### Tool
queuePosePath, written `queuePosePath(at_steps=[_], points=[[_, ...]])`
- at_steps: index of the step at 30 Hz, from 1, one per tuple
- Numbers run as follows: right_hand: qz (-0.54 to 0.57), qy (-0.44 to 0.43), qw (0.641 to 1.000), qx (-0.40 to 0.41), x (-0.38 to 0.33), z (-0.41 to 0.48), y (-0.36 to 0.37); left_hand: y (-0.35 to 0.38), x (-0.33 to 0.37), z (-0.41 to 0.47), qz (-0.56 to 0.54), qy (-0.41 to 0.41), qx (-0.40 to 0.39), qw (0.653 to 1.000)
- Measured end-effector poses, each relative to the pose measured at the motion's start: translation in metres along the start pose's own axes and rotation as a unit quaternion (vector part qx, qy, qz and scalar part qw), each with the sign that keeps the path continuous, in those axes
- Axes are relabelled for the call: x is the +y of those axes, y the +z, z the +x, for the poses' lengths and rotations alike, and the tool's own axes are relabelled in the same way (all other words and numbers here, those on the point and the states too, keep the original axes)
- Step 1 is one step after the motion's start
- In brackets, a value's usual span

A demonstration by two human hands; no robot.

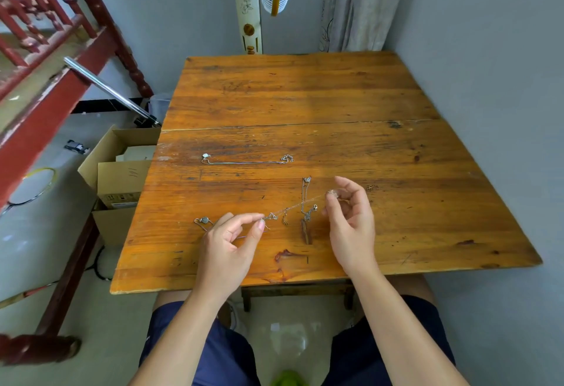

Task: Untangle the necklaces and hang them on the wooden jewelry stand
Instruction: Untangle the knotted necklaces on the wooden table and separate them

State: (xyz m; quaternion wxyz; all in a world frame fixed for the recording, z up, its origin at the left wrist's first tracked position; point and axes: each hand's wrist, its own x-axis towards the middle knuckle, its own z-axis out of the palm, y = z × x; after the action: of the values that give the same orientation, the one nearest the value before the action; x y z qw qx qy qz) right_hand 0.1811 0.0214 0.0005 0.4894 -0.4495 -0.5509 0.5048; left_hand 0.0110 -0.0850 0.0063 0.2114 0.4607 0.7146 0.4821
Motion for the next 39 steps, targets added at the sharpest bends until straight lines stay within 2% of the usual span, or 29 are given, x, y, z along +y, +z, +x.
queuePosePath(at_steps=[11, 14, 18, 22, 30, 35, 39], points=[[-0.223, -0.099, 0.969, -0.027, 0.006, -0.006, 0.008, -0.004, 0.0, 0.001, -0.03, -0.004, 0.01, 0.999], [-0.232, -0.124, 0.963, -0.052, 0.006, -0.007, 0.008, -0.003, 0.001, 0.001, -0.019, 0.001, 0.004, 1.0], [-0.207, -0.161, 0.956, -0.132, 0.004, -0.009, 0.007, -0.004, -0.001, 0.003, -0.005, 0.009, 0.001, 1.0], [-0.2, -0.164, 0.946, -0.194, 0.005, -0.008, 0.007, -0.002, -0.004, 0.004, -0.008, 0.01, -0.01, 1.0], [-0.257, -0.199, 0.917, -0.23, 0.013, -0.004, 0.01, -0.002, -0.005, 0.004, 0.022, 0.039, -0.028, 0.999], [-0.182, -0.15, 0.948, -0.214, 0.004, -0.005, 0.008, -0.001, -0.006, 0.005, 0.036, 0.029, -0.023, 0.999], [-0.026, -0.018, 0.979, -0.204, -0.001, -0.002, 0.002, -0.002, -0.004, 0.006, 0.046, 0.022, -0.031, 0.998]])
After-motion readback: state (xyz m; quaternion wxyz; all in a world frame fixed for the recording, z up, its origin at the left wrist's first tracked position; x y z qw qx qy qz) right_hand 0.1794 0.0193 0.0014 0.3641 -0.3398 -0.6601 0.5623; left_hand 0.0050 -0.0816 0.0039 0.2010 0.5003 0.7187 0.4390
